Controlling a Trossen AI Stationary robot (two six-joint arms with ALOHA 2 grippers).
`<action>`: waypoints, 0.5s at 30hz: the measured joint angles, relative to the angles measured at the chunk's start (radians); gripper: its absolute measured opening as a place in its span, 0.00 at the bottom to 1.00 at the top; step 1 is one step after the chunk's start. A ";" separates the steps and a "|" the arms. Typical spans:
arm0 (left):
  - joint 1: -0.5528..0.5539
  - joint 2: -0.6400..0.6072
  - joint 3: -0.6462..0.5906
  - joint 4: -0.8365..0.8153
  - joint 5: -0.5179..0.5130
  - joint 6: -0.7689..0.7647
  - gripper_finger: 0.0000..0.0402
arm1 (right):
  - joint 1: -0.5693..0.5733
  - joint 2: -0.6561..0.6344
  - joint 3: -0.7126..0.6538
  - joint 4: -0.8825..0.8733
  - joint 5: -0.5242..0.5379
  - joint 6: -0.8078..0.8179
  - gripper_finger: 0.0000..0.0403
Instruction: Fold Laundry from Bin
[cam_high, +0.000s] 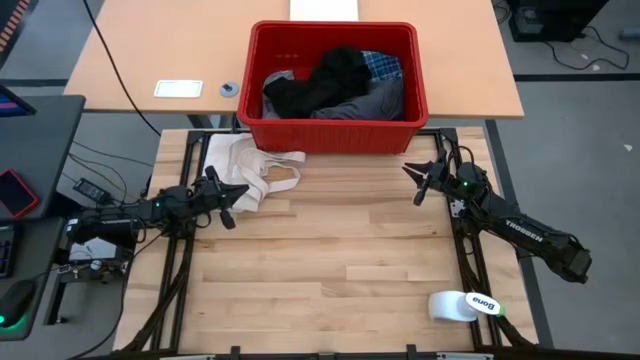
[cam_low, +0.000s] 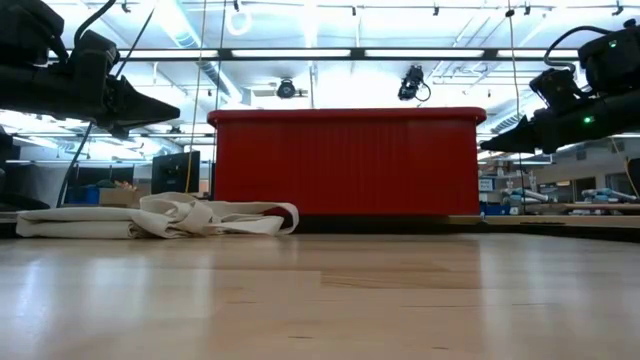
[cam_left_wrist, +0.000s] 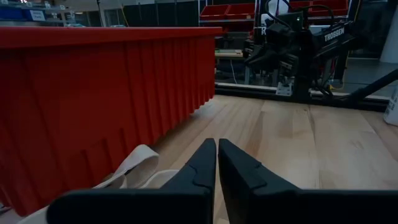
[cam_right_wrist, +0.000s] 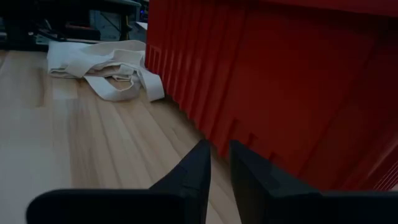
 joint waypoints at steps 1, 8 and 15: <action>0.000 0.000 0.000 0.000 0.000 0.000 0.06 | 0.000 0.000 0.000 0.000 0.000 0.000 0.17; 0.000 0.001 0.000 0.067 0.000 -0.018 0.06 | 0.000 0.000 0.000 0.000 0.000 0.000 0.17; 0.000 0.000 0.000 0.254 0.000 -0.225 0.06 | 0.000 0.000 0.000 0.000 0.000 0.000 0.17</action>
